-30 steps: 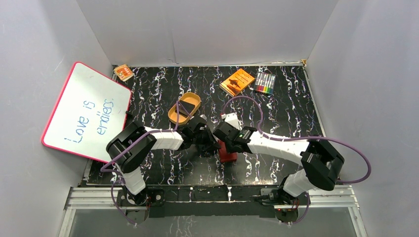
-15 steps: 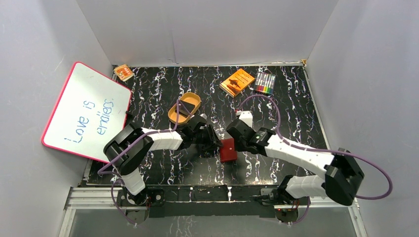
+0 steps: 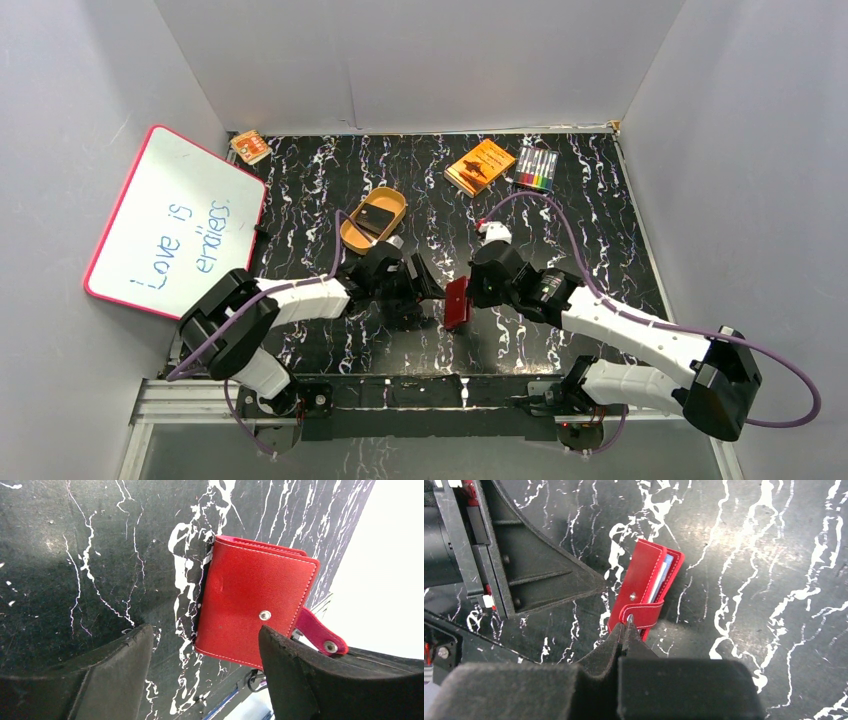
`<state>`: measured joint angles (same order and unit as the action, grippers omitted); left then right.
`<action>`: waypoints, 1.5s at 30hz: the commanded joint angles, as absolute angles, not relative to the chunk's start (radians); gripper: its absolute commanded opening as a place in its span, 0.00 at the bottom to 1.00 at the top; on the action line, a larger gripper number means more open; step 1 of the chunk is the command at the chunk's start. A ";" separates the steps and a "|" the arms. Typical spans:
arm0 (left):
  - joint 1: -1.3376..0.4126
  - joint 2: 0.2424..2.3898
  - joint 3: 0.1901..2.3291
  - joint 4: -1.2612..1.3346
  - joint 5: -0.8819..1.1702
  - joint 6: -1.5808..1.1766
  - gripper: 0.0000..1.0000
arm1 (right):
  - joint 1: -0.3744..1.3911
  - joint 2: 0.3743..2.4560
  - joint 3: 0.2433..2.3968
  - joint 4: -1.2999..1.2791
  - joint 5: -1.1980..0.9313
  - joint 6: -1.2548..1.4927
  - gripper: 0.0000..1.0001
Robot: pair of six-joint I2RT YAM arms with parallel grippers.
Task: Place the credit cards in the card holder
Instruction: Open the card holder at the center of the board.
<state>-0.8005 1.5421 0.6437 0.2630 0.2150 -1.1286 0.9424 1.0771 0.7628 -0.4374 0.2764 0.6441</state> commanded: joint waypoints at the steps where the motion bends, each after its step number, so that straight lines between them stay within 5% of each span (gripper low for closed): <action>1: -0.804 1.475 0.636 0.276 0.190 -1.139 0.75 | 0.940 1.055 0.752 -0.328 0.211 0.618 0.00; 33: -0.803 1.466 0.710 0.203 0.166 -1.078 0.77 | 0.940 1.040 0.759 -0.270 0.181 0.595 0.00; 40: -0.803 1.508 0.715 0.193 0.175 -1.067 0.70 | 0.940 1.044 0.761 -0.261 0.166 0.592 0.00; 45: -0.803 1.511 0.706 0.154 0.148 -1.063 0.53 | 0.939 1.038 0.754 -0.272 0.186 0.595 0.00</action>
